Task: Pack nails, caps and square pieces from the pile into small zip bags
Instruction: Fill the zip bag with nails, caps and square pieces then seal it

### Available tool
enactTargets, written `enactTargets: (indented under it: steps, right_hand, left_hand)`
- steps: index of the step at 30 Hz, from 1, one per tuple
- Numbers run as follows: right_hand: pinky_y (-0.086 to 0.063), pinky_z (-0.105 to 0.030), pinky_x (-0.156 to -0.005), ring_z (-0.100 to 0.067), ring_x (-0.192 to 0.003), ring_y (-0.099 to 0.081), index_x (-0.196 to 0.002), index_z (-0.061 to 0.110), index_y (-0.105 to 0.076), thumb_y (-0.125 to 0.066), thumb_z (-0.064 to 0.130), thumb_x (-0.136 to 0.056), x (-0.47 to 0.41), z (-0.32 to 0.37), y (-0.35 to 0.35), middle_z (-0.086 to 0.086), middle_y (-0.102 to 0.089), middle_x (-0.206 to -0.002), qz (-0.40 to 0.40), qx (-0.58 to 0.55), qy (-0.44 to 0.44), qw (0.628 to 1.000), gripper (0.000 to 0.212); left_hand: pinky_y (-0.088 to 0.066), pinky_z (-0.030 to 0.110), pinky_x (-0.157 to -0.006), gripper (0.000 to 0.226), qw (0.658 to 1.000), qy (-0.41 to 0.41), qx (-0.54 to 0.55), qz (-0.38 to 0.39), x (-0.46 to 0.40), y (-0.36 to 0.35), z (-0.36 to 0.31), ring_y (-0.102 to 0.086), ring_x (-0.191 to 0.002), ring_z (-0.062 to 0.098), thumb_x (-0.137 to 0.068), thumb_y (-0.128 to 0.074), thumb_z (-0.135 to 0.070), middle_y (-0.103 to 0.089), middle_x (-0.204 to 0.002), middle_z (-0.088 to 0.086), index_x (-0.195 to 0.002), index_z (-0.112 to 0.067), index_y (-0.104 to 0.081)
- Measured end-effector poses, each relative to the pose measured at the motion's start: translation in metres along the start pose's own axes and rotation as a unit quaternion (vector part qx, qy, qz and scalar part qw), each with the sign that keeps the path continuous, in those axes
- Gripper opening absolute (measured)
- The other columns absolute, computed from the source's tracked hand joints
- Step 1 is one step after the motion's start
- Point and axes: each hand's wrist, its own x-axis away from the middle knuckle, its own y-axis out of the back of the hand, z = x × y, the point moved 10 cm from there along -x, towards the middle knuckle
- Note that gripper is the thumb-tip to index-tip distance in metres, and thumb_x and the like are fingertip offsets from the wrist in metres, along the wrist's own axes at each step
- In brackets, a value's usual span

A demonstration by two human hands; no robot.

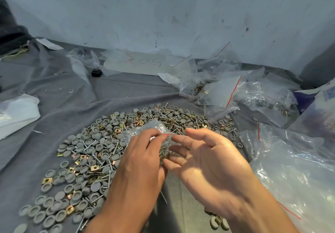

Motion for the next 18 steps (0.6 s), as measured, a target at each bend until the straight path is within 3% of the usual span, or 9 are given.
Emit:
enactTargets:
  steps: [1, 2, 3, 7, 8, 10, 12, 13, 18]
  right_hand:
    - [-0.031, -0.04, -0.114, -0.023, -0.107, -0.033, -0.112, -0.004, -0.057, -0.068, 0.017, -0.059, 0.001, 0.001, 0.0, -0.013, -0.05, -0.104, 0.008, 0.002, 0.008, 1.0, 0.059]
    - [-0.033, -0.041, -0.115, -0.032, -0.118, -0.051, -0.112, -0.005, -0.06, -0.068, 0.013, -0.057, 0.002, 0.003, 0.002, -0.017, -0.054, -0.105, 0.013, 0.007, 0.017, 1.0, 0.059]
    - [-0.037, -0.041, -0.115, -0.032, -0.139, -0.047, -0.113, -0.011, -0.064, -0.068, 0.008, -0.056, 0.002, 0.005, 0.004, -0.02, -0.062, -0.112, 0.016, 0.014, 0.026, 0.999, 0.059]
    - [-0.059, -0.027, -0.088, -0.014, -0.112, -0.067, -0.109, 0.003, -0.075, -0.05, -0.02, -0.076, 0.005, 0.029, 0.011, -0.009, -0.072, -0.122, -0.004, 0.258, 0.15, 0.954, 0.046]
    - [-0.055, -0.021, -0.086, -0.006, -0.109, -0.065, -0.114, 0.016, -0.073, -0.048, -0.02, -0.082, 0.01, 0.042, 0.009, 0.002, -0.072, -0.12, -0.017, 0.405, 0.233, 0.884, 0.054]
    - [-0.043, -0.012, -0.089, -0.002, -0.112, -0.055, -0.119, 0.035, -0.069, -0.055, -0.015, -0.082, 0.031, 0.06, -0.006, 0.014, -0.063, -0.119, -0.06, 0.645, 0.404, 0.646, 0.063]
    - [-0.041, -0.017, -0.09, -0.011, -0.114, -0.044, -0.119, 0.038, -0.07, -0.063, -0.013, -0.076, 0.045, 0.063, -0.017, 0.007, -0.055, -0.123, -0.106, 0.754, 0.487, 0.428, 0.067]
    - [-0.045, -0.023, -0.088, -0.016, -0.114, -0.043, -0.117, 0.035, -0.071, -0.067, -0.013, -0.075, 0.051, 0.064, -0.021, 0.003, -0.054, -0.124, -0.117, 0.767, 0.512, 0.367, 0.064]
    - [-0.043, -0.031, -0.099, -0.022, -0.121, -0.048, -0.105, 0.025, -0.072, -0.074, -0.004, -0.083, 0.065, 0.066, -0.039, -0.001, -0.056, -0.136, -0.02, 0.772, 0.563, 0.293, 0.036]
  left_hand:
    - [-0.055, 0.033, -0.088, 0.074, 1.0, -0.005, 0.002, -0.004, 0.0, 0.001, -0.001, -0.058, -0.109, 0.016, -0.058, -0.089, -0.001, -0.053, -0.123, -0.007, -0.127, -0.014, -0.063]
    - [-0.055, 0.034, -0.089, 0.072, 1.0, -0.009, 0.003, -0.009, 0.0, 0.003, -0.001, -0.058, -0.11, 0.016, -0.06, -0.087, -0.003, -0.053, -0.123, -0.006, -0.127, -0.013, -0.063]
    - [-0.054, 0.033, -0.091, 0.069, 1.0, -0.012, 0.005, -0.012, 0.001, 0.004, -0.001, -0.057, -0.111, 0.015, -0.063, -0.085, -0.007, -0.053, -0.123, -0.007, -0.128, -0.013, -0.063]
    - [-0.041, 0.022, -0.101, 0.063, 0.999, -0.024, 0.026, -0.018, -0.001, 0.013, -0.002, -0.053, -0.115, 0.011, -0.071, -0.077, -0.03, -0.051, -0.125, -0.009, -0.13, -0.015, -0.061]
    - [-0.037, 0.021, -0.103, 0.07, 0.999, -0.029, 0.027, -0.015, -0.002, 0.014, -0.003, -0.052, -0.116, 0.01, -0.068, -0.081, -0.033, -0.051, -0.126, -0.009, -0.132, -0.015, -0.06]
    - [-0.035, 0.024, -0.106, 0.084, 0.999, -0.047, 0.021, -0.009, -0.002, 0.015, -0.006, -0.051, -0.118, 0.011, -0.059, -0.092, -0.028, -0.05, -0.13, -0.009, -0.135, -0.016, -0.058]
    - [-0.037, 0.028, -0.106, 0.091, 0.997, -0.078, 0.021, -0.003, -0.002, 0.014, -0.012, -0.052, -0.119, 0.014, -0.055, -0.094, -0.018, -0.049, -0.135, -0.007, -0.137, -0.015, -0.057]
    - [-0.038, 0.028, -0.106, 0.091, 0.995, -0.096, 0.024, -0.001, -0.002, 0.015, -0.014, -0.052, -0.119, 0.015, -0.054, -0.094, -0.016, -0.049, -0.137, -0.005, -0.138, -0.013, -0.057]
    - [-0.038, 0.026, -0.109, 0.09, 0.987, -0.145, 0.073, -0.01, -0.004, 0.028, -0.027, -0.054, -0.124, 0.017, -0.056, -0.093, -0.007, -0.049, -0.141, -0.006, -0.138, -0.01, -0.056]
